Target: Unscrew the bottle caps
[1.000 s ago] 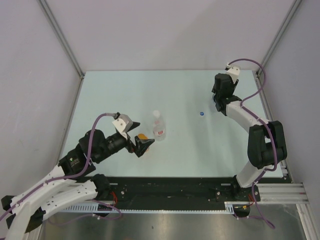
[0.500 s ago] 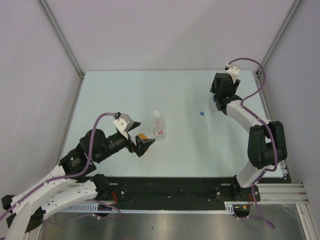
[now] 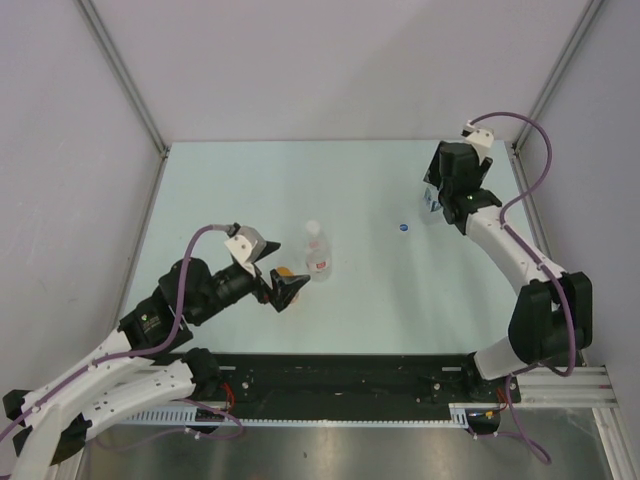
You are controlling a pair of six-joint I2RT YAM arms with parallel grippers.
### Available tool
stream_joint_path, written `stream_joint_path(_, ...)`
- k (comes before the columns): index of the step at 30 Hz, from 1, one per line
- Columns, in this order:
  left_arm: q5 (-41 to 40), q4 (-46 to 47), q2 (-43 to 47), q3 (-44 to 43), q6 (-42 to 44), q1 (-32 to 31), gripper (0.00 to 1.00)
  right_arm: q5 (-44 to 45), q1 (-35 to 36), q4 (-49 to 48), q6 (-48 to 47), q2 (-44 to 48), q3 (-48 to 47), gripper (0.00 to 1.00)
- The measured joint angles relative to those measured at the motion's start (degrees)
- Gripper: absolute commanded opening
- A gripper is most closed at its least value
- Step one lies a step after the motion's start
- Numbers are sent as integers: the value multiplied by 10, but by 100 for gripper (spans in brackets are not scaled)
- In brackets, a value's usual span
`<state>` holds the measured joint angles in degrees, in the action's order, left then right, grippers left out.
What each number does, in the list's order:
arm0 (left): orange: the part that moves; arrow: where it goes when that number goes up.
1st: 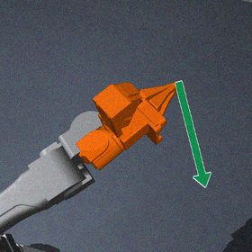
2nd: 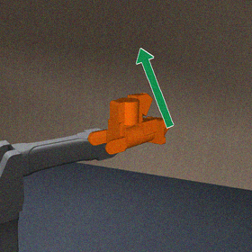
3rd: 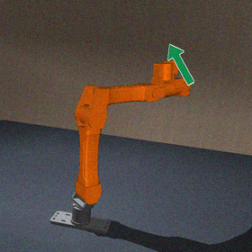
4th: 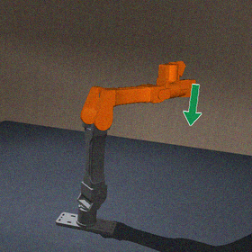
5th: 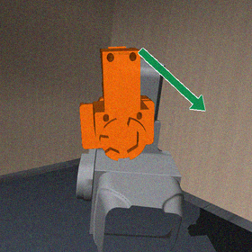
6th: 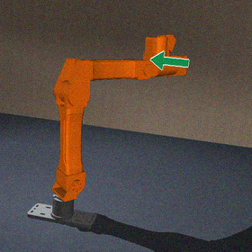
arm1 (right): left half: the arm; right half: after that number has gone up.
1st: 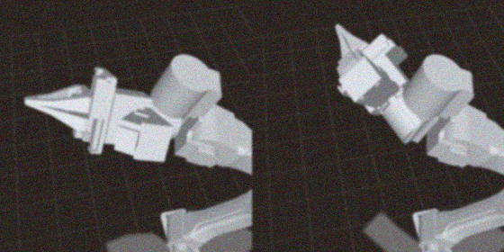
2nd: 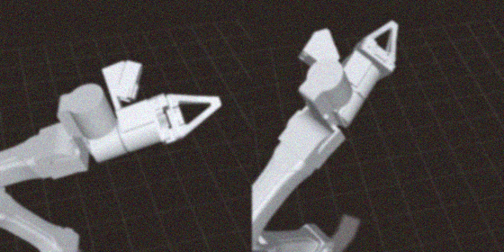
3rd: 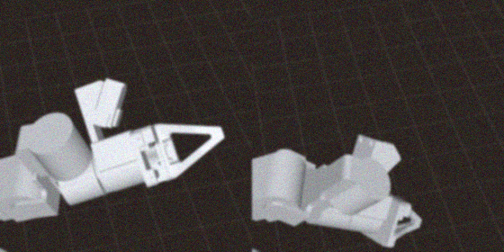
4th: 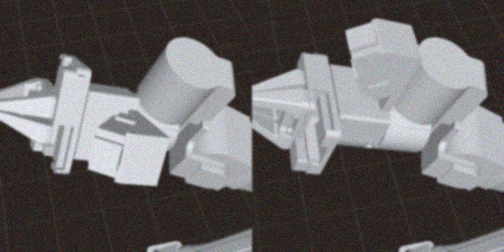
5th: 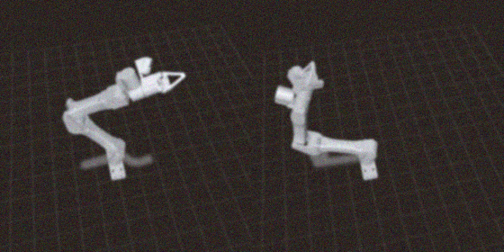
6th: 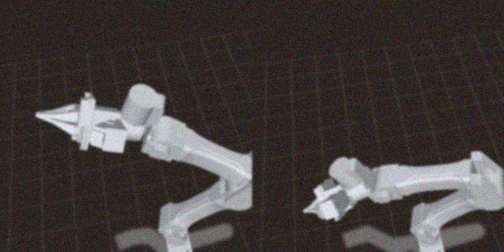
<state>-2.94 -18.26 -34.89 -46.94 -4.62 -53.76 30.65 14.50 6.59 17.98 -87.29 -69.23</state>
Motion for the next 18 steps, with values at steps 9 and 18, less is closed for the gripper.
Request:
stream_joint_path(9, -120, 0, -4, 0, -30, 0, 100, -3, 135, 84, -1, 133, 0, 72)
stream_joint_path(18, -301, -48, -12, -9, -123, 33, 100, -106, 366, 47, -38, 203, 20, 76)
